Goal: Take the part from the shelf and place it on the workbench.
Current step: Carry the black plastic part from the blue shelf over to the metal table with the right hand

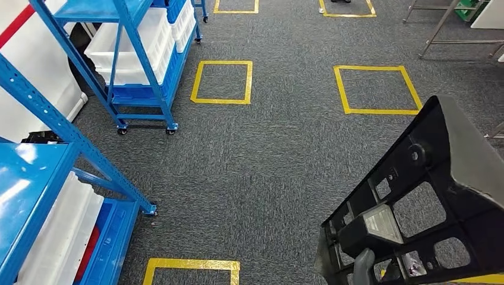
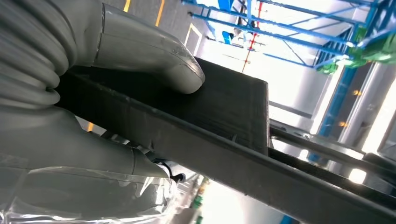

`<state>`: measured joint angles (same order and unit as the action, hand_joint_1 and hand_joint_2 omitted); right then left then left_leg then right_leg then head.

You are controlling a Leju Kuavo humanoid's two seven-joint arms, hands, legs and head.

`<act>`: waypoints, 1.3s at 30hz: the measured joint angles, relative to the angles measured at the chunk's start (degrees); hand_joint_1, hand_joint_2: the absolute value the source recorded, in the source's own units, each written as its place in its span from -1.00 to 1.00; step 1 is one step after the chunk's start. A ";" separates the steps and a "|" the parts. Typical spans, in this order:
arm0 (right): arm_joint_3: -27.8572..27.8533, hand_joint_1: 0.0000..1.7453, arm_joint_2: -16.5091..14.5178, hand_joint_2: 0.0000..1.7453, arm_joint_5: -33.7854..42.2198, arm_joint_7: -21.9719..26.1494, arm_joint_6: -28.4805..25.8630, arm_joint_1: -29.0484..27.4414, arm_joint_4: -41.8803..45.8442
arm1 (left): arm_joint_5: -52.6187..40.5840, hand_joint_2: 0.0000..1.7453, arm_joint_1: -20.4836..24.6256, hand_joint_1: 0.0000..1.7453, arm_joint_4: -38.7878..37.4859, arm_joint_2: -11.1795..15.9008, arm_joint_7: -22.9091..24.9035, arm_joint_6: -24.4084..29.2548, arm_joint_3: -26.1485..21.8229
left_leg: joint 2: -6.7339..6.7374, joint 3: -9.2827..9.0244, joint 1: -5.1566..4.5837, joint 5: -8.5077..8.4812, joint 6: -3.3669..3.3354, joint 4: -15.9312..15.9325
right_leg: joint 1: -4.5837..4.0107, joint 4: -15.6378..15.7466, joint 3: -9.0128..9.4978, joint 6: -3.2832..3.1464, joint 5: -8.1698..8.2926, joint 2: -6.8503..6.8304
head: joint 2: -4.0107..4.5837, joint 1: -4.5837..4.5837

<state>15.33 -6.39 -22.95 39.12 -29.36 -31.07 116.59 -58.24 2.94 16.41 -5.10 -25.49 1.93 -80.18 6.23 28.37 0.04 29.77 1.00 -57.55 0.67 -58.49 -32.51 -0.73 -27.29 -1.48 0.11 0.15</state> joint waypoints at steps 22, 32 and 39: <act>-1.48 1.00 -2.14 1.00 6.17 0.68 7.93 -0.84 1.11 | 0.10 -1.00 -0.60 -1.00 -0.62 0.67 3.21 -0.97 -1.07 | -3.37 0.97 0.23 -1.96 -2.28 1.24 | 0.15 -14.92 -7.99 1.99 -5.64 1.58 | 0.00 -0.31; -2.00 1.00 -3.15 1.00 2.98 0.55 8.50 -0.89 1.48 | -0.14 -1.00 -0.06 -1.00 -0.96 0.46 3.18 -1.99 -1.10 | -2.78 1.32 0.40 2.08 0.41 -3.04 | -0.12 0.34 0.13 -0.73 0.16 0.69 | 0.00 -0.09; -1.87 1.00 -3.62 1.00 1.79 0.46 7.94 -0.62 1.43 | -0.40 -1.00 -0.51 -1.00 -0.97 0.57 2.71 -2.33 -1.14 | -6.85 5.15 0.59 2.28 0.23 -9.65 | -0.29 -0.17 -0.17 -1.20 0.31 5.57 | 0.00 0.09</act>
<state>13.46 -10.01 -21.16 39.59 -21.42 -31.69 118.02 -58.64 2.43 15.44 -4.53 -22.77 -0.40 -81.32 -0.62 33.52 0.63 32.05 1.23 -67.21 0.38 -58.67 -32.68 -1.93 -26.98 4.09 0.11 0.24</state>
